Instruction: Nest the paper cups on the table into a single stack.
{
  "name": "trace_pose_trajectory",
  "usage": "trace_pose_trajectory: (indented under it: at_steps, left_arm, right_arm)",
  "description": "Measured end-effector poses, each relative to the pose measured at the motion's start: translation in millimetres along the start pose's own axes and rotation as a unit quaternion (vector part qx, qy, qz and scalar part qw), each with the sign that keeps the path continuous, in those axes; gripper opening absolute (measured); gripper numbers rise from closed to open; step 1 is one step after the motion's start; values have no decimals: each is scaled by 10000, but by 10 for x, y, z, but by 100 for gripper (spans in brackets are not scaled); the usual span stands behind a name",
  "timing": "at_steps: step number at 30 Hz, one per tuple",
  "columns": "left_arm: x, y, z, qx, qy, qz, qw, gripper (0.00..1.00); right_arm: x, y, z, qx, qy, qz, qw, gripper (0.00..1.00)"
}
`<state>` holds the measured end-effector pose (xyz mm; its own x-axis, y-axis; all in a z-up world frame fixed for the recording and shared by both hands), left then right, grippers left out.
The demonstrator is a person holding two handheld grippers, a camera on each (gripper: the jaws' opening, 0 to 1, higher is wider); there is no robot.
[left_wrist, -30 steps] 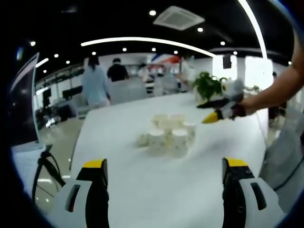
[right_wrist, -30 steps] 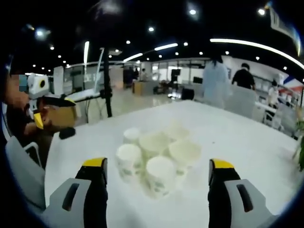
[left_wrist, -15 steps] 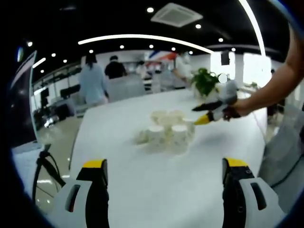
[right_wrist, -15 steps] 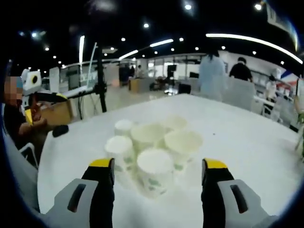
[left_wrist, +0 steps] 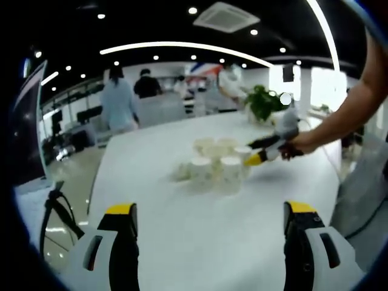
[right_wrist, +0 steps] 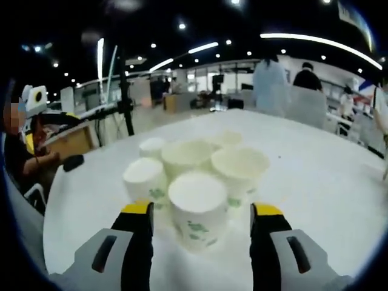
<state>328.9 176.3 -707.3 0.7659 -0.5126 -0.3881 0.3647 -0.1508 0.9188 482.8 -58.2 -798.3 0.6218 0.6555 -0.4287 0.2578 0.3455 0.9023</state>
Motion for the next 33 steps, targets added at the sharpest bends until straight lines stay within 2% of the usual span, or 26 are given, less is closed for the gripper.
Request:
trace_pose_trajectory:
  at_steps: [11, 19, 33]
  left_arm:
    - [16, -24, 3, -42, -11, -30, 10000, 98]
    - [2, -29, -1, -67, 14, -37, 10000, 98]
    - [9, -40, -14, -71, 7, -34, 10000, 98]
  right_arm:
    - [71, -73, -24, 124, 23, -42, 9999, 52]
    - [105, -92, -47, 128, 99, -38, 9999, 38]
    - [77, -67, -58, 100, 96, -46, 9999, 38]
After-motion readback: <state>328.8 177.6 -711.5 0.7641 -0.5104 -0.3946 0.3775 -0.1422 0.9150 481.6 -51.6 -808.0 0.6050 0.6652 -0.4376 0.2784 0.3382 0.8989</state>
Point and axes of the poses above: the point that each gripper's makers call its tool centre point, and the gripper's own axes: x roughly forward along the fingers, z roughly to its right, y roughly out of its top, the point moved 2 cm from there along -x, roughly backward along the fingers, and after that the axes turned 5 degrees about -x, right-handed, at the moved point
